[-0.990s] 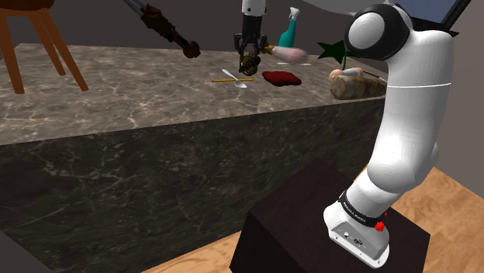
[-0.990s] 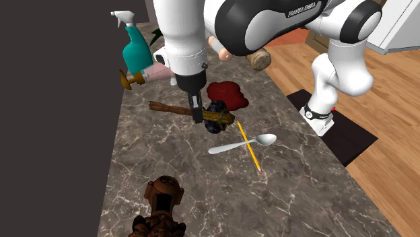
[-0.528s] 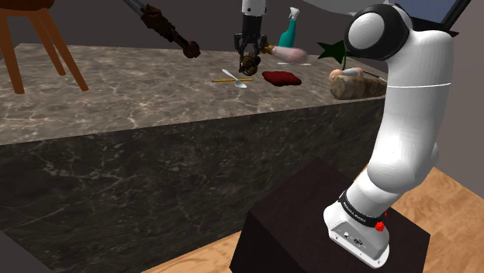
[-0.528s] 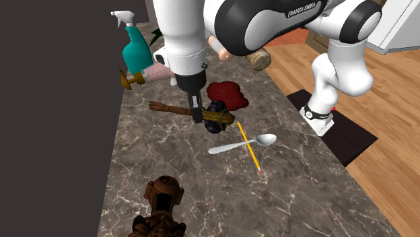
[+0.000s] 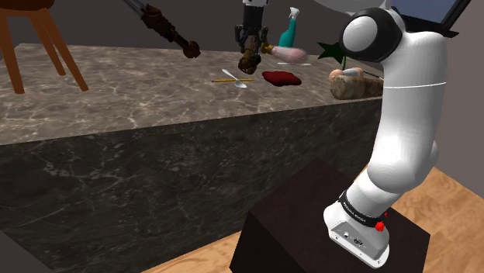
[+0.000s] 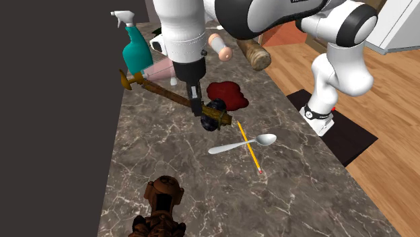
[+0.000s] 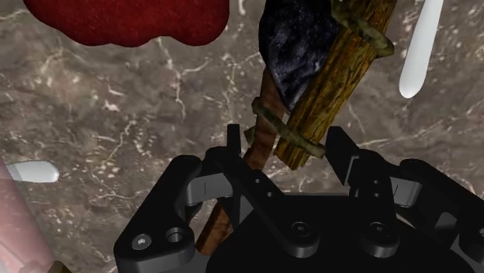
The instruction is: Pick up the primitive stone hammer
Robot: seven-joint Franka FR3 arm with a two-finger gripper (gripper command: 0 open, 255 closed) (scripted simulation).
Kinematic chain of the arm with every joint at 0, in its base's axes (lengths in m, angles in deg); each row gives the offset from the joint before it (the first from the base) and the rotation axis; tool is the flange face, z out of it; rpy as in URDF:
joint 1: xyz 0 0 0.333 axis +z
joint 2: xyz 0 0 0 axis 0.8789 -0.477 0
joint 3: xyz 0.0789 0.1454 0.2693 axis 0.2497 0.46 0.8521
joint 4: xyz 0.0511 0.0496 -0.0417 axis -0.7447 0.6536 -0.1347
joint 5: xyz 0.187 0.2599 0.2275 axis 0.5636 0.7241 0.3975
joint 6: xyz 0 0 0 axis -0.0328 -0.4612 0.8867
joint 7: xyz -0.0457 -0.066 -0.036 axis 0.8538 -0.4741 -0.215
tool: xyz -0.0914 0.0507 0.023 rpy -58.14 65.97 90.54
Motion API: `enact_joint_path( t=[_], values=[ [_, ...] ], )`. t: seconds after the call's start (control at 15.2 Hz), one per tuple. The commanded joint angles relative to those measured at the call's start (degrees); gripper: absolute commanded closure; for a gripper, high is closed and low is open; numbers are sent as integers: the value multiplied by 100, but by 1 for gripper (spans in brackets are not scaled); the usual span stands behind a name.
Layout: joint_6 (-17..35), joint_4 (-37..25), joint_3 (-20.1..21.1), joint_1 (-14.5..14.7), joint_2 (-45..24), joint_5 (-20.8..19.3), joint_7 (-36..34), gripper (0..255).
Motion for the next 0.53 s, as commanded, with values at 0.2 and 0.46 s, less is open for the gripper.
enact_joint_path(
  t=[0.2,0.46],
  values=[
    [-588,-877,-7,29,-288,-18,27,255],
    [-1276,-2081,-22,81,-802,-50,58,255]
  ],
)
